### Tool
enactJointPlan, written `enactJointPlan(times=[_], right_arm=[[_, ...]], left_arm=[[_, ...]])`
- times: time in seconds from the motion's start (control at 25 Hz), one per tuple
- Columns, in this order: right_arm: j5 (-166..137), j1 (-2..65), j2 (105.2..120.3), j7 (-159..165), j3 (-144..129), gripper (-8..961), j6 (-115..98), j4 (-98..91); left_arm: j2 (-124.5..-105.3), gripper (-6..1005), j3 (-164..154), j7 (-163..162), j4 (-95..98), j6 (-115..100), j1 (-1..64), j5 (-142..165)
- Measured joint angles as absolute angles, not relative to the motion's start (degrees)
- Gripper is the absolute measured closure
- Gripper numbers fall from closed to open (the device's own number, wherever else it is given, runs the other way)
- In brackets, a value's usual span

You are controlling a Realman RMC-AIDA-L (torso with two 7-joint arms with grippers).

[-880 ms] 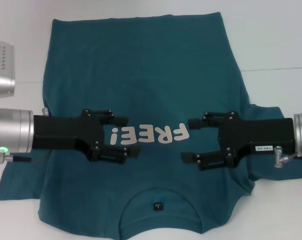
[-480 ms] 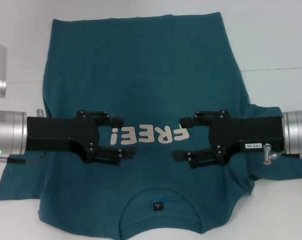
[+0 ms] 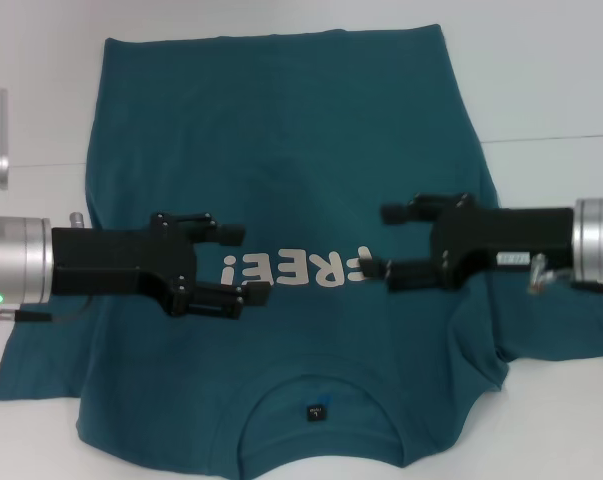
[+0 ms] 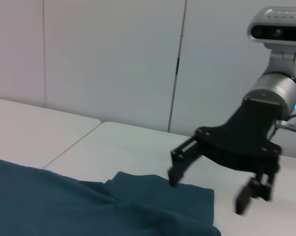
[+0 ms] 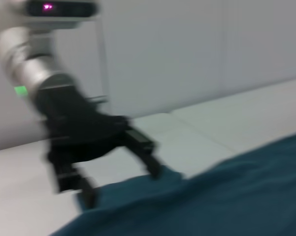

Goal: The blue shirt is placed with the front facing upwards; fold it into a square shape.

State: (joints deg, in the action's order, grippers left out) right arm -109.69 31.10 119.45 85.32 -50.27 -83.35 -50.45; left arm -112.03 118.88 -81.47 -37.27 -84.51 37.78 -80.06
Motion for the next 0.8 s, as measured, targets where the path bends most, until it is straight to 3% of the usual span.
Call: enactJointPlan(times=[0.8], right_arm=[[-125.81,31.8,116.29,115.83,-44.5,56,-71.81,-62.16]], left_arm=[[-115.02,123,121.71,-81.27,-36.82,-81.34,37.58,-80.07]])
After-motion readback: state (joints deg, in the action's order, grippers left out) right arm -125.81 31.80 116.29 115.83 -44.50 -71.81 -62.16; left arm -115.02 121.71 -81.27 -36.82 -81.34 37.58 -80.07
